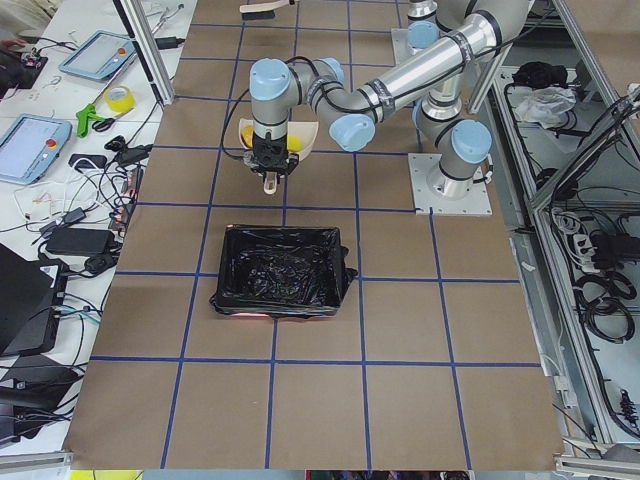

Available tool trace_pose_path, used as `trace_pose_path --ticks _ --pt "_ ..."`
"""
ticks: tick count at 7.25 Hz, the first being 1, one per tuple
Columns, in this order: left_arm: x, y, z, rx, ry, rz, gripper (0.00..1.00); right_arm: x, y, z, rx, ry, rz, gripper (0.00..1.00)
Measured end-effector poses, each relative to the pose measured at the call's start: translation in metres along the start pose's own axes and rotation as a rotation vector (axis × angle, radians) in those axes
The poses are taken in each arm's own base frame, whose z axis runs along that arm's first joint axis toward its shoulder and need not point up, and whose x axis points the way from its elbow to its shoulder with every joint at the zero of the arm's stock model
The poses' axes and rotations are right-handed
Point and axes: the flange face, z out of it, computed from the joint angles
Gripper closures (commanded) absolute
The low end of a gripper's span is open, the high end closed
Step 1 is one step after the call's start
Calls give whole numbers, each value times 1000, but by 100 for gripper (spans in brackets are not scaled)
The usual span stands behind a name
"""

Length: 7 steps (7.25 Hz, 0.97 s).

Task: Sweep and dump trash into bin
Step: 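Lift the dustpan over the bin with the left gripper while the right withdraws, then tip the dustpan over the bin with the left gripper while the right lowers the brush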

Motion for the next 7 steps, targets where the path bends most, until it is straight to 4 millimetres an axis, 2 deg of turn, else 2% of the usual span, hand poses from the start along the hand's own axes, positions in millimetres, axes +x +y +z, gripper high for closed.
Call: trace_pose_path --ticks 4,5,7 --pt "-24 -120 -14 36 2 101 100 3 13 32 12 6 -27 95" --pt "-29 -147 -15 40 -2 125 100 6 16 37 4 1 -17 96" --pt "-32 -187 -17 62 3 182 100 10 21 44 -7 -7 1 96"
